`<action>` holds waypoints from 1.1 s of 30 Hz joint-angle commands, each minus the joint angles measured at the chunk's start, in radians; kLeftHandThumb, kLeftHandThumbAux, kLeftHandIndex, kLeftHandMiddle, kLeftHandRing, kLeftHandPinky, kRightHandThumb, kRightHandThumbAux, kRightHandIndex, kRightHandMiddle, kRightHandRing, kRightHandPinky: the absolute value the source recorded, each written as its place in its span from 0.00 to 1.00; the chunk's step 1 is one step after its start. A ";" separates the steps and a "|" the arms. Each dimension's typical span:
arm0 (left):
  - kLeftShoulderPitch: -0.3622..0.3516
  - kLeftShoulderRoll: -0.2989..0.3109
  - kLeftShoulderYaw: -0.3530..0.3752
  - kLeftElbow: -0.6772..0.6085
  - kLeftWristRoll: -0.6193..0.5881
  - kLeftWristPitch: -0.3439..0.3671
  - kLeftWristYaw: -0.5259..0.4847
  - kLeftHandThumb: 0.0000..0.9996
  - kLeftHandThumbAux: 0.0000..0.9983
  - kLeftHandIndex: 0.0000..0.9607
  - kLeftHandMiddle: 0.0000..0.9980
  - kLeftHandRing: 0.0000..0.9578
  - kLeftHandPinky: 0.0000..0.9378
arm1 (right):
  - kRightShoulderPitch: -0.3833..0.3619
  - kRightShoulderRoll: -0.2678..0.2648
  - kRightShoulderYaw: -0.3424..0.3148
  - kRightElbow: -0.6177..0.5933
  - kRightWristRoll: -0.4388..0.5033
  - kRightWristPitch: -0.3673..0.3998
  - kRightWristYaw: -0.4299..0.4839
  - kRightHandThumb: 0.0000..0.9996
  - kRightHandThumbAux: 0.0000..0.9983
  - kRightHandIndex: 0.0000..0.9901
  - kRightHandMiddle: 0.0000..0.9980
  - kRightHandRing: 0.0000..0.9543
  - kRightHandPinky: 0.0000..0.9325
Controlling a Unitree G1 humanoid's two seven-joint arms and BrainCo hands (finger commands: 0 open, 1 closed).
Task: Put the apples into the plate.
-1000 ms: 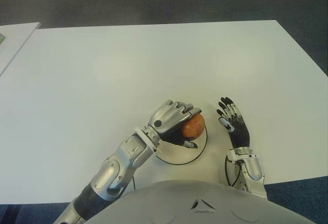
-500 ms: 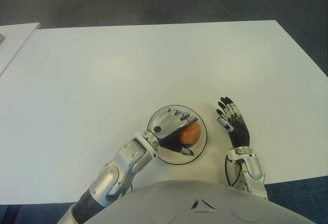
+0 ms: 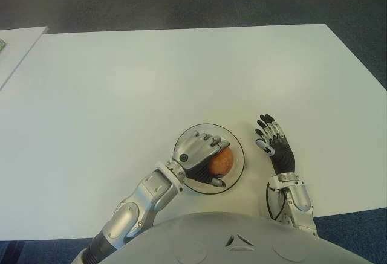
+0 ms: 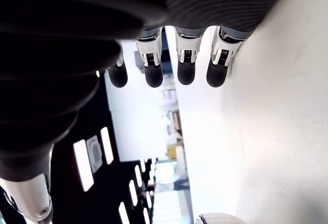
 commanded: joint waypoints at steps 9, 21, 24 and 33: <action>0.009 -0.004 0.000 0.014 0.011 0.000 0.039 0.85 0.67 0.42 0.54 0.86 0.88 | 0.020 0.007 0.001 0.039 -0.008 0.052 -0.014 0.11 0.65 0.00 0.00 0.00 0.00; 0.011 -0.023 0.014 0.069 -0.014 -0.023 0.222 0.85 0.66 0.42 0.53 0.87 0.87 | 0.020 0.014 0.001 0.035 -0.016 0.056 -0.028 0.11 0.65 0.01 0.00 0.00 0.00; 0.024 -0.031 0.023 0.078 -0.052 -0.021 0.234 0.80 0.67 0.43 0.55 0.68 0.61 | 0.020 0.012 0.002 0.035 -0.015 0.057 -0.026 0.11 0.65 0.01 0.00 0.00 0.00; 0.021 -0.039 0.021 0.090 -0.024 0.004 0.246 0.32 0.41 0.08 0.08 0.06 0.06 | 0.013 0.014 0.000 0.056 -0.022 0.034 -0.027 0.12 0.64 0.01 0.00 0.00 0.00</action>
